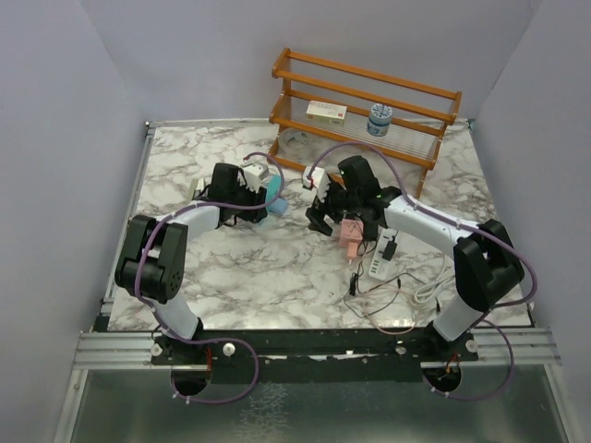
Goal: Pull the plug off the socket
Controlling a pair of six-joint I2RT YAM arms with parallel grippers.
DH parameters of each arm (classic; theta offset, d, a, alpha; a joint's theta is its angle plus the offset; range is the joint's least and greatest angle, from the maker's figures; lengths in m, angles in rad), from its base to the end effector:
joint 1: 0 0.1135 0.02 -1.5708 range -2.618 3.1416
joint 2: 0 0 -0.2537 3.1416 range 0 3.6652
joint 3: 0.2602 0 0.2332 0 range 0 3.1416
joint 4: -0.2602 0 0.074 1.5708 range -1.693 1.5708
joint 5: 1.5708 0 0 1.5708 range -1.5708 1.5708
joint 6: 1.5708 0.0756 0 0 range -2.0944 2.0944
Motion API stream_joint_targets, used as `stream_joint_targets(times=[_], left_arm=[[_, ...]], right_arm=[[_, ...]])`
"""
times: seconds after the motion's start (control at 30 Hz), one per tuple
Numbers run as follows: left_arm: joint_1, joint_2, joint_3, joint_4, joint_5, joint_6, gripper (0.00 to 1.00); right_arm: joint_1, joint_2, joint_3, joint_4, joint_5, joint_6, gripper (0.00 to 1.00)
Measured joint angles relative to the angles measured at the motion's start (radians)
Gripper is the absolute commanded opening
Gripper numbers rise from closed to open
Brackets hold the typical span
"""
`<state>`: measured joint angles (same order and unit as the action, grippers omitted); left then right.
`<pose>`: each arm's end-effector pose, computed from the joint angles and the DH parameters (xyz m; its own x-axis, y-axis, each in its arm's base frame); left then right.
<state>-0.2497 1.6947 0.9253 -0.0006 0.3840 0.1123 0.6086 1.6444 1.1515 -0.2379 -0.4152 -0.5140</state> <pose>0.3403 -0.1160 0.1513 -0.6154 0.2642 -0.7426 0.5622 0.8074 -0.1787 0.2879 0.2378 0.2172 -0.0985 -0.6170 -0.7808 -0.9394 0.3166 -0.1317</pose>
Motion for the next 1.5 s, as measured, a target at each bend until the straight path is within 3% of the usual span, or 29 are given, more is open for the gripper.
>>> stream_joint_targets(times=[0.27,0.5,0.7,1.17,1.5], left_arm=[[0.000,-0.040,-0.044,-0.007,0.019,0.012,0.16],[0.000,-0.174,-0.147,-0.083,0.064,0.039,0.00],[-0.001,-0.196,-0.171,-0.097,0.101,0.036,0.00],[0.000,-0.189,-0.188,-0.065,0.150,0.030,0.00],[0.000,-0.170,-0.180,-0.065,0.193,0.031,0.00]], right_arm=[[0.000,0.089,-0.105,0.333,-0.058,0.257,0.86],[0.014,0.177,-0.166,0.550,-0.070,0.457,0.86],[0.063,0.215,-0.211,0.657,-0.069,0.537,0.84],[0.138,0.289,-0.214,0.708,0.027,0.518,0.81],[0.168,0.343,-0.149,0.708,0.118,0.442,0.64]])
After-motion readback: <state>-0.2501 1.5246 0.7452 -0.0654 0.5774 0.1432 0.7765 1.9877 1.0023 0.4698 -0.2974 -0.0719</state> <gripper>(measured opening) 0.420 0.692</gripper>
